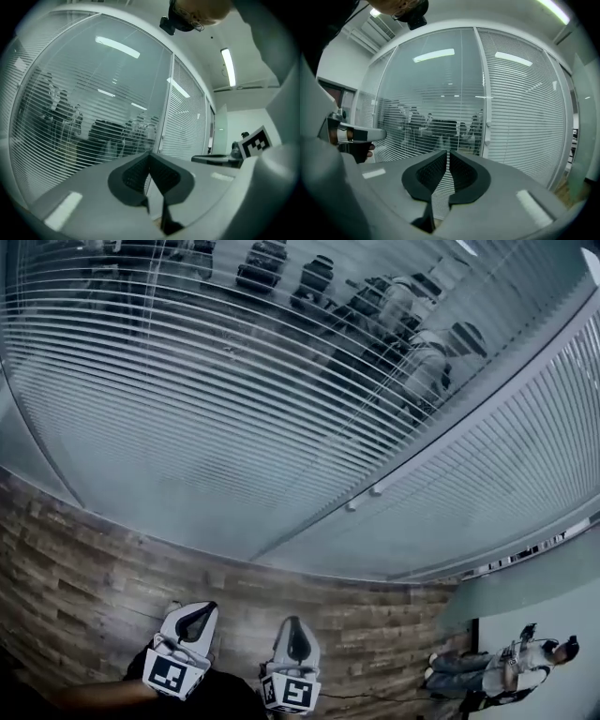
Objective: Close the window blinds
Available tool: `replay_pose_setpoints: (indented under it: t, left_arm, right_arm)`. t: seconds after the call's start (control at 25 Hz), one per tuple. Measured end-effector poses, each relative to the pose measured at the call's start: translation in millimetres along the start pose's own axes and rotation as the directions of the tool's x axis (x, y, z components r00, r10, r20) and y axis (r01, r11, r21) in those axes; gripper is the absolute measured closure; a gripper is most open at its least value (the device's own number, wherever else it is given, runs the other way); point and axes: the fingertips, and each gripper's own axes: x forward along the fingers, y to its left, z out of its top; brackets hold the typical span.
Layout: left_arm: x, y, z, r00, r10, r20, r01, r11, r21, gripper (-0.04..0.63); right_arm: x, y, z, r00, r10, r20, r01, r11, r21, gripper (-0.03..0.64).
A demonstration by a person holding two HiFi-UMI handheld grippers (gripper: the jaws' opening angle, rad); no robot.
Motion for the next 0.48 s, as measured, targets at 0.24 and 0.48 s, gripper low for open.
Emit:
replay_pose_setpoints:
  t: [0.24, 0.48]
  left_arm:
    - [35, 16, 10, 0.998, -0.057, 0.02, 0.056, 0.998, 0.025, 0.594]
    - [30, 16, 0, 0.999, -0.031, 0.008, 0.031, 0.999, 0.021, 0.594]
  right_arm:
    - [32, -30, 7, 0.996, -0.088, -0.004, 0.088, 0.996, 0.034, 0.574]
    - [42, -68, 7, 0.993, -0.12, -0.002, 0.12, 0.993, -0.017, 0.54]
